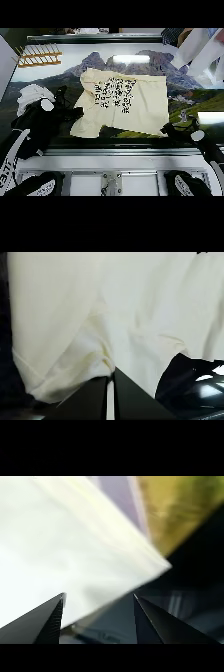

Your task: Fold the clothes and pants, and hang the long-sleeved shirts on hangers.

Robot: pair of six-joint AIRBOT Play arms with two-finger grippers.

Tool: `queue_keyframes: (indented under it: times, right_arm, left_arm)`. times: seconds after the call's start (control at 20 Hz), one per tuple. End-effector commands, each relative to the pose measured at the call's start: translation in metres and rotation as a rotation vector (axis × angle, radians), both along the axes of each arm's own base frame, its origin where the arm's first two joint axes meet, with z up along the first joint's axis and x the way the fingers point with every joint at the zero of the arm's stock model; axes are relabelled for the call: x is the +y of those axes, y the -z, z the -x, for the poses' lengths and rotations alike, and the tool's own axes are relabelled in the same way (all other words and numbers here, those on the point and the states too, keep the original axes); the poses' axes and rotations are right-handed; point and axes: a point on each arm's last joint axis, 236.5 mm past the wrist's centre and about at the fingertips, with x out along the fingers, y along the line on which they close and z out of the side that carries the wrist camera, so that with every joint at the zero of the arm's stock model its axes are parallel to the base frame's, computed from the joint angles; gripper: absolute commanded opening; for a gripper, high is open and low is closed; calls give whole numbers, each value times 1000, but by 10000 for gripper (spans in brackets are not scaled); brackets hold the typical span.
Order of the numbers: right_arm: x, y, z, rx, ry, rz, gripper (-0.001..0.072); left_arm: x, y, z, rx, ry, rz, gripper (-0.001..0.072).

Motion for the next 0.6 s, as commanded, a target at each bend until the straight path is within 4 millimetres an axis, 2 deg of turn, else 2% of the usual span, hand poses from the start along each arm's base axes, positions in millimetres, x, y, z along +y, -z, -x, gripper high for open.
queue_keyframes:
  times: [0.0,0.05,0.1,0.15,0.2,0.25,0.3,0.35,0.4,0.45,0.55]
  right_arm:
    - [7,12,-18,-52,-7,39,469]
    - [6,11,-21,-62,-1,46,466]
    - [4,9,-24,-73,1,52,362]
    - [1,3,-30,-90,-13,68,124]
    - [-2,-8,-40,-120,-33,89,15]
    - [-8,-29,-55,-172,-65,129,9]
    - [-13,-57,-73,-237,-127,187,9]
    - [-17,-99,-93,-324,-213,261,8]
    - [-19,-147,-110,-413,-288,326,8]
    - [-17,-206,-122,-518,-354,386,9]
    - [-12,-327,-126,-734,-413,497,8]
  left_arm:
    - [0,-1,0,-5,5,-2,15]
    - [-1,-1,0,-3,6,-2,15]
    - [-1,-2,1,-4,6,-2,16]
    - [-1,-6,-1,-15,5,0,15]
    - [-1,-19,-7,-48,7,5,15]
    - [-2,-41,-17,-101,8,12,15]
    - [-1,-78,-30,-191,5,24,15]
    - [0,-123,-43,-298,0,37,15]
    - [0,-180,-51,-426,-2,55,15]
    - [0,-237,-52,-553,-6,71,15]
    - [-1,-359,-29,-832,0,107,15]
